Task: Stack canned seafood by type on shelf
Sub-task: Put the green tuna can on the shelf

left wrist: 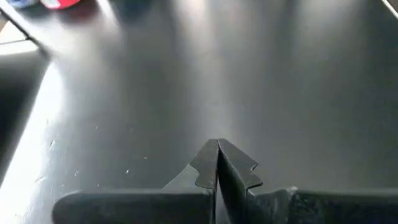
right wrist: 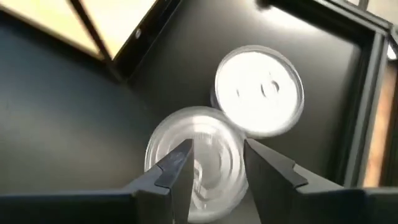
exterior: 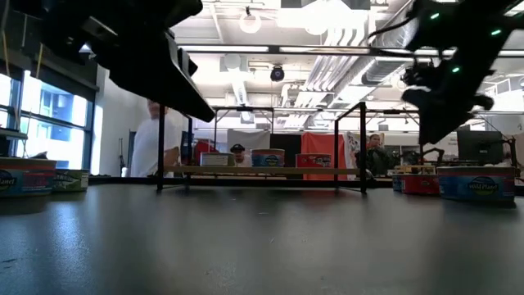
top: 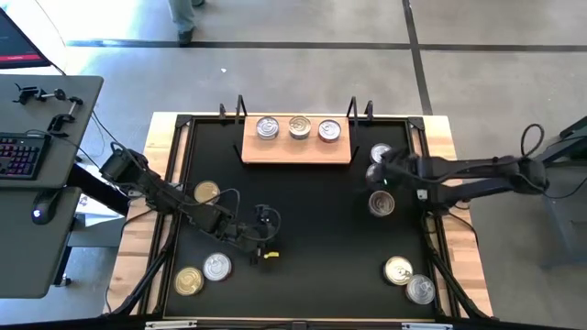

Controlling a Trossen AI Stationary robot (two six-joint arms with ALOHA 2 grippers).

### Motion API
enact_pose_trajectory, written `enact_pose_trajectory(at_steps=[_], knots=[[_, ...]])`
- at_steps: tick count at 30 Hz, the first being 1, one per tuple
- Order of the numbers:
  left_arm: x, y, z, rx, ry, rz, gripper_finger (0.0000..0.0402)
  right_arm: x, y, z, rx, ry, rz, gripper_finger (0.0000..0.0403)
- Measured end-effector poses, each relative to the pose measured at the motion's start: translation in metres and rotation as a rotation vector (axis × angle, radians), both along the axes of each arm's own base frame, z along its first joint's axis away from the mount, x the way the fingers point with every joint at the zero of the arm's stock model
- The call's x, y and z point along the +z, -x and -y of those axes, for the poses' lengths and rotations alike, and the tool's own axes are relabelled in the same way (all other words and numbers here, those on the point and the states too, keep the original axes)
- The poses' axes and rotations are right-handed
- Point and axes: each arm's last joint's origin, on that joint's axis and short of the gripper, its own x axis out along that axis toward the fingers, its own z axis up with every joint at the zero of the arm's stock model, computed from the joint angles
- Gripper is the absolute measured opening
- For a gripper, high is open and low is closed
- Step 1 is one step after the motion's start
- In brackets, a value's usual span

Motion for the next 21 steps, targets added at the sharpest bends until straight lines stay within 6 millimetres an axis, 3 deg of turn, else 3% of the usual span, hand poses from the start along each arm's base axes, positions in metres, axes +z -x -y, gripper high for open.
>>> enact_pose_trajectory(at_steps=[8,13,21], knots=[[-0.003,0.003,-0.002,-0.021,-0.005,-0.058,0.0000,-0.017,-0.014,0.045,0.058,-0.033,-0.111,0.0130],[-0.005,0.004,-0.002,-0.007,0.005,-0.075,0.0000,-0.034,-0.021,0.062,0.079,-0.045,-0.202,0.0130],[-0.005,0.004,-0.002,-0.001,0.011,-0.075,0.0000,-0.052,-0.031,0.081,0.130,-0.086,-0.194,0.0126]])
